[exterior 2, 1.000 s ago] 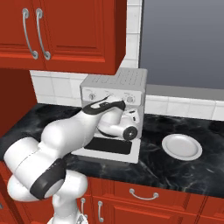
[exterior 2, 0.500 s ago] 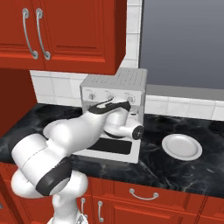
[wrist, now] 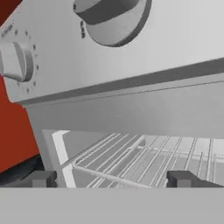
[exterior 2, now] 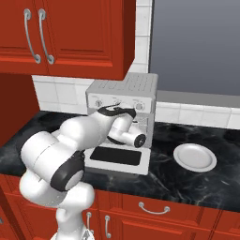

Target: Open the toaster oven door. Place the bread on the top rack in the toaster oven and place the steak on the bottom rack.

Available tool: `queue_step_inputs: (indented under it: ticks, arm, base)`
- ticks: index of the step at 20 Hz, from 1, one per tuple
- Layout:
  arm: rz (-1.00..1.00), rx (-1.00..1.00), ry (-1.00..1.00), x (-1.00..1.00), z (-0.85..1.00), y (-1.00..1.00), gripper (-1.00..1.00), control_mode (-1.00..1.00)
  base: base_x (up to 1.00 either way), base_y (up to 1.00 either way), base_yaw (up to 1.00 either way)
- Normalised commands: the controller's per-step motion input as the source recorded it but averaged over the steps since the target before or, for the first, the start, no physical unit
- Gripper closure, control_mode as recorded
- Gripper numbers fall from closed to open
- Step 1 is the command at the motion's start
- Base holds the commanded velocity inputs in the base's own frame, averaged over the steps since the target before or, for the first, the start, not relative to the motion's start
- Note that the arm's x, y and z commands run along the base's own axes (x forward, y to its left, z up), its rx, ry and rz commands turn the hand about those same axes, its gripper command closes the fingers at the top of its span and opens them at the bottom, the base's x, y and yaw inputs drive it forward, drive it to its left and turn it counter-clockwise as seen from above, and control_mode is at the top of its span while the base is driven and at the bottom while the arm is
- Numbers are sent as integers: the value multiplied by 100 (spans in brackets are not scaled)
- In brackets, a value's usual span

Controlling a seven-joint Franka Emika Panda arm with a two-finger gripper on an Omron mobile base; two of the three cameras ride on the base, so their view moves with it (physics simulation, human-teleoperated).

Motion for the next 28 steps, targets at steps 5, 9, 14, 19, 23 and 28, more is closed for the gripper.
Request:
queue_step_inputs:
  ticks: [5, 9, 14, 19, 23, 28]
  arm:
    - [0, 0, 0, 69, -17, 7, -100, -100]
    - [0, 0, 0, 64, -43, 0, -100, -100]
    - [0, -3, 13, 30, -40, 0, -100, -100]
    - [0, -25, 46, 5, -64, 0, -100, -100]
    - [-1, -26, 47, -45, -63, 0, -100, -100]
    - [-4, -28, 42, -91, -38, 0, -100, -100]
  base:
    - [0, 0, 0]
    - [0, 0, 0]
    - [0, 0, 0]
    - [0, 0, 0]
    - [0, 0, 0]
    - [0, 0, 0]
